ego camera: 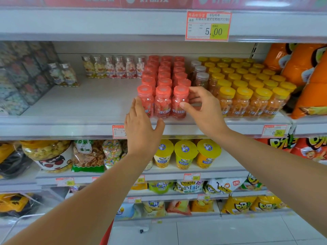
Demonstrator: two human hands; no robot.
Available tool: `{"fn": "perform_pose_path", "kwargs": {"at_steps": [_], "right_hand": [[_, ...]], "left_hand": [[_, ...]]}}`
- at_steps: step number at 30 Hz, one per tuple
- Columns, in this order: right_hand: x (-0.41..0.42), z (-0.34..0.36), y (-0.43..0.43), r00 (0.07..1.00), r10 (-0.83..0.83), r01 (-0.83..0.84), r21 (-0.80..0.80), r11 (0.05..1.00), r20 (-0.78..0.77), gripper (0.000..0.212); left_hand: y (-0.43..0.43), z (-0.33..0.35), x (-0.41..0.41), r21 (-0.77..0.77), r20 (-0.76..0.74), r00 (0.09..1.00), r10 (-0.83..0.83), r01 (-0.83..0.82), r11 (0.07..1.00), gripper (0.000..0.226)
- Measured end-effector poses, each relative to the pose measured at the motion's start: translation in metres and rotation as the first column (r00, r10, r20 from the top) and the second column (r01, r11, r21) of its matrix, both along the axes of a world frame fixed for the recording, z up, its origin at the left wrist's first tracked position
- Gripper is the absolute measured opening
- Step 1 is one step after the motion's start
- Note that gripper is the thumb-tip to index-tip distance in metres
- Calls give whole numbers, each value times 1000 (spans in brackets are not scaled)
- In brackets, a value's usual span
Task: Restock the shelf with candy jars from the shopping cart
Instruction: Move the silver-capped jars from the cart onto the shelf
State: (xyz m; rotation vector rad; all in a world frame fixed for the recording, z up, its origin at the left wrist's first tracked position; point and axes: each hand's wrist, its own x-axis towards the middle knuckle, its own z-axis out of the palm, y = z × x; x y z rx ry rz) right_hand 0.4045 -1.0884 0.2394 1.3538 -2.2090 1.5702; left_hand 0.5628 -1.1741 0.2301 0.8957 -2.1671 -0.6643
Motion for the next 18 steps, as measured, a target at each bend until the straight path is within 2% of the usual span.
{"fn": "perform_pose_path", "kwargs": {"at_steps": [5, 9, 13, 18], "right_hand": [[10, -4, 7, 999, -30, 33, -76, 997, 42, 55], [29, -1, 18, 998, -27, 16, -177, 984, -57, 41], [68, -3, 20, 988, 131, -142, -149, 979, -84, 20], [131, -25, 2, 915, 401, -401, -14, 916, 44, 2]], "left_hand": [[5, 1, 5, 16, 5, 1000, -2, 2, 1000, 79], [12, 1, 15, 24, -29, 999, 23, -23, 999, 74], [16, -4, 36, 26, -103, 990, 95, -93, 995, 60], [5, -30, 98, 67, -166, 964, 209, -201, 977, 31]]}}
